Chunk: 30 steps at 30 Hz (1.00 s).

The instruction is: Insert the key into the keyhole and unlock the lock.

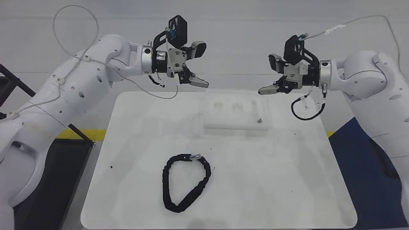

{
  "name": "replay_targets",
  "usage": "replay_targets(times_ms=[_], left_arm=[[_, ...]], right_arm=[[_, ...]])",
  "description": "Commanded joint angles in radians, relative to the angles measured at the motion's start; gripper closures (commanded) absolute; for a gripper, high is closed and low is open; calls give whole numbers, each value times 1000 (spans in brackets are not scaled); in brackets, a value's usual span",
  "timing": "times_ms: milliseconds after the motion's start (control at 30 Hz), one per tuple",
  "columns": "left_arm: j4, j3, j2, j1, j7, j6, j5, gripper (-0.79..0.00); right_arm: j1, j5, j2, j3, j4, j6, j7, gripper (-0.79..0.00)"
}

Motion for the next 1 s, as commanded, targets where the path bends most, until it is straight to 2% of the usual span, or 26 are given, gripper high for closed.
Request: replay_targets(times_ms=[0,333,533,800,967], left_arm=[[0,0,0,0,0,0,0,-785],[0,0,0,0,0,0,0,-785],[0,0,0,0,0,0,0,-785],[0,0,0,0,0,0,0,-785],[0,0,0,0,0,0,0,-785]], right_arm=[[-7,-2,-6,-20,27,1,5,-785],[-10,-12,-58,-130,168,79,39,-785],[0,1,-95,-183,231,226,87,-785],[11,62,-163,-243,344,513,162,-785],[11,111,-207,-270,405,613,198,-785]])
